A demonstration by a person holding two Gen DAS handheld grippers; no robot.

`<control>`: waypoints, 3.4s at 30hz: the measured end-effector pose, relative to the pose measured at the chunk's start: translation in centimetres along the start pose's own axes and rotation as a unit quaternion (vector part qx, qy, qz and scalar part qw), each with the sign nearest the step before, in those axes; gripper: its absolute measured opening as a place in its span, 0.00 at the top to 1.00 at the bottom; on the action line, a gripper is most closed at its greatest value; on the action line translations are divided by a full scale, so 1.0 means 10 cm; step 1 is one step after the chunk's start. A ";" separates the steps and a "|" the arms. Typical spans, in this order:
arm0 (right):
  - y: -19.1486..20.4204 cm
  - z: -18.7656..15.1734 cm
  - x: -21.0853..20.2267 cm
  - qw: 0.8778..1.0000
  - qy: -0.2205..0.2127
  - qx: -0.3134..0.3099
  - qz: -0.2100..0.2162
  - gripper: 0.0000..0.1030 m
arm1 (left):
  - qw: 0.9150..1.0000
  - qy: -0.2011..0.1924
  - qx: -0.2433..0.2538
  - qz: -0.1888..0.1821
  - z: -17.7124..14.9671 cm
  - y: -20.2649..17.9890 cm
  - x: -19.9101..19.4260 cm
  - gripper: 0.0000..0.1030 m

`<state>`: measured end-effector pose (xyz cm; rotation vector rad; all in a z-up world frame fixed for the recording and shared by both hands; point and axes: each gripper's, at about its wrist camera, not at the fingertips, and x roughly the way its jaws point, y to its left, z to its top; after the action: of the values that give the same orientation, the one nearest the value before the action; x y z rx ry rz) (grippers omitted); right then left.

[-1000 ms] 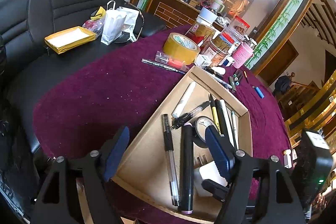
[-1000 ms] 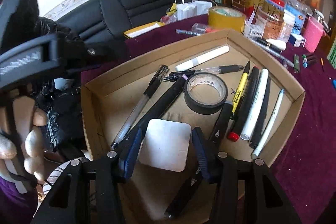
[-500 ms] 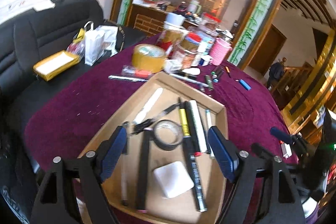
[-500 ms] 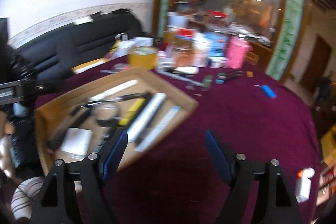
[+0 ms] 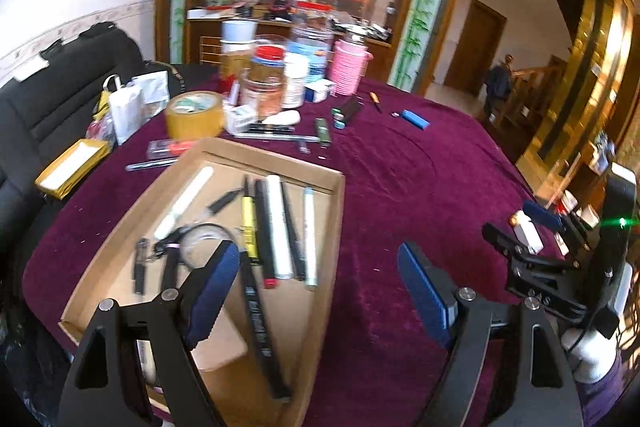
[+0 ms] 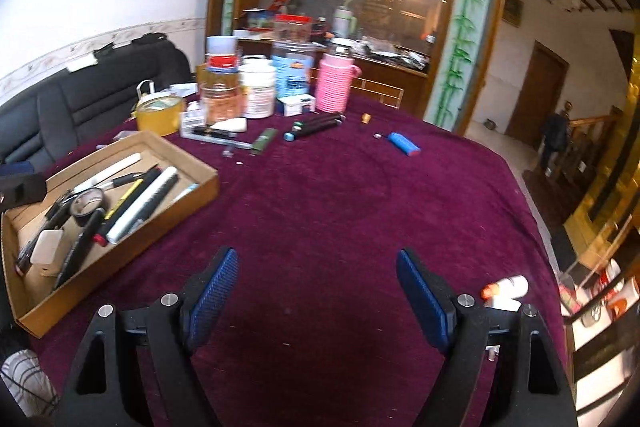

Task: Organize rigid objects
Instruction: 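Move both tools back over the glue bottle and second charger on the carpet, then grasp the white glue bottle with the left tool while the right tool grasps the second charger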

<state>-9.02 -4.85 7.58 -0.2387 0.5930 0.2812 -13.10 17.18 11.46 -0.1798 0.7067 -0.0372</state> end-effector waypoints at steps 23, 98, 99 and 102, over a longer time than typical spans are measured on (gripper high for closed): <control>-0.78 -0.22 0.05 0.997 0.010 0.064 -0.028 0.17 | 0.993 0.064 0.090 -0.033 -0.15 -0.95 0.42 0.21; -2.68 -0.71 0.93 0.875 0.055 0.410 0.251 0.13 | 0.966 0.175 0.102 -0.158 0.47 -2.27 2.18 0.75; -2.64 -0.70 0.93 0.880 0.059 0.399 0.250 0.13 | 0.968 0.166 0.088 -0.163 0.45 -2.08 1.98 0.75; -2.54 -0.71 0.94 0.891 0.072 0.377 0.243 0.13 | 0.972 0.139 0.060 -0.179 0.37 -1.66 1.49 0.74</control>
<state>3.14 -28.96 -0.03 0.6609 0.8649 0.4950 1.07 -0.04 7.58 -0.1855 0.9423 -0.4565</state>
